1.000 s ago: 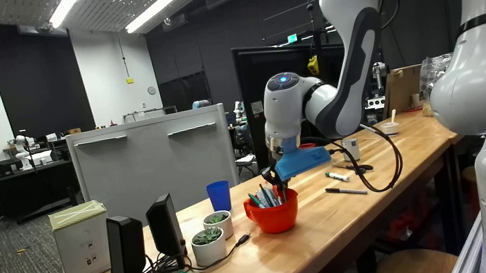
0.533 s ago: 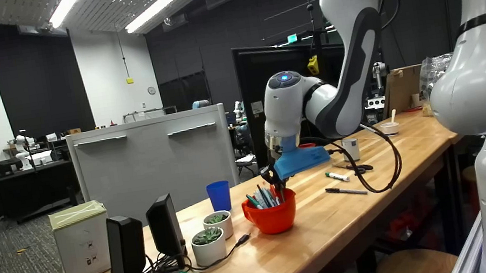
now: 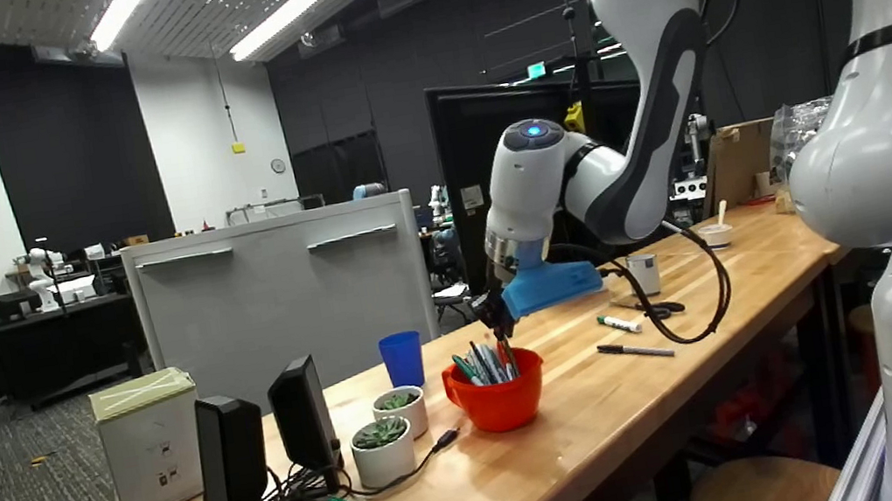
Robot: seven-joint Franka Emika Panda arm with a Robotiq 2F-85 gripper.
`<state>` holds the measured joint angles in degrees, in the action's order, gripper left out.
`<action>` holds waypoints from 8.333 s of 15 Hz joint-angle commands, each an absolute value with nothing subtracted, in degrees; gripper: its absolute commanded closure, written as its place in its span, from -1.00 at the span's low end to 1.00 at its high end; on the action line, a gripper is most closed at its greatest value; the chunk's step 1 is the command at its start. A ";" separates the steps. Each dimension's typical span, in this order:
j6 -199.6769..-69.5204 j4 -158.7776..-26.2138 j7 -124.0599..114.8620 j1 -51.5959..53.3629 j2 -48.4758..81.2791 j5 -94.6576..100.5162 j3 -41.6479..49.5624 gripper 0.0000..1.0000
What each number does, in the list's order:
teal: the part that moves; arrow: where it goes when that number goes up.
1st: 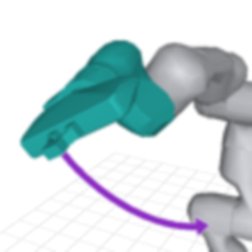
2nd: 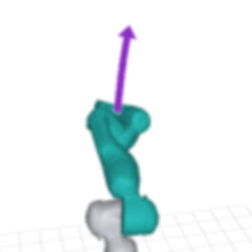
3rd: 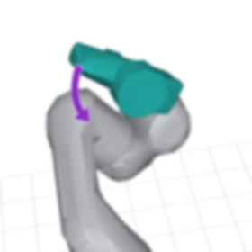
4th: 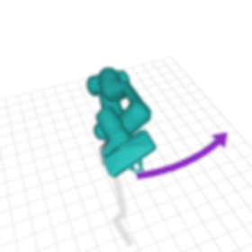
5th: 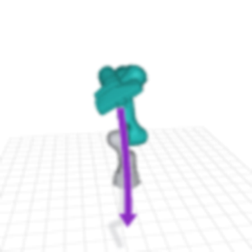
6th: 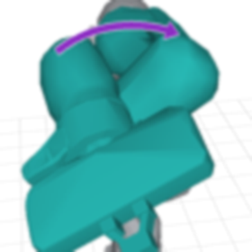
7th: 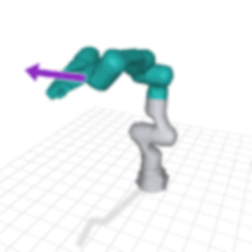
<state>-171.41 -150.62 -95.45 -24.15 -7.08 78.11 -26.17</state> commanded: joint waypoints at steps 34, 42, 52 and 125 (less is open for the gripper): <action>-175.36 -149.94 -98.26 -24.21 -2.68 82.17 -24.60 -0.41; -175.80 -150.03 -98.04 -24.23 -1.95 82.25 -24.56 0.66; -176.44 -150.13 -97.63 -24.34 -1.87 82.19 -24.42 1.00; -180.35 -149.79 -89.31 -23.97 -8.19 78.51 -23.07 0.48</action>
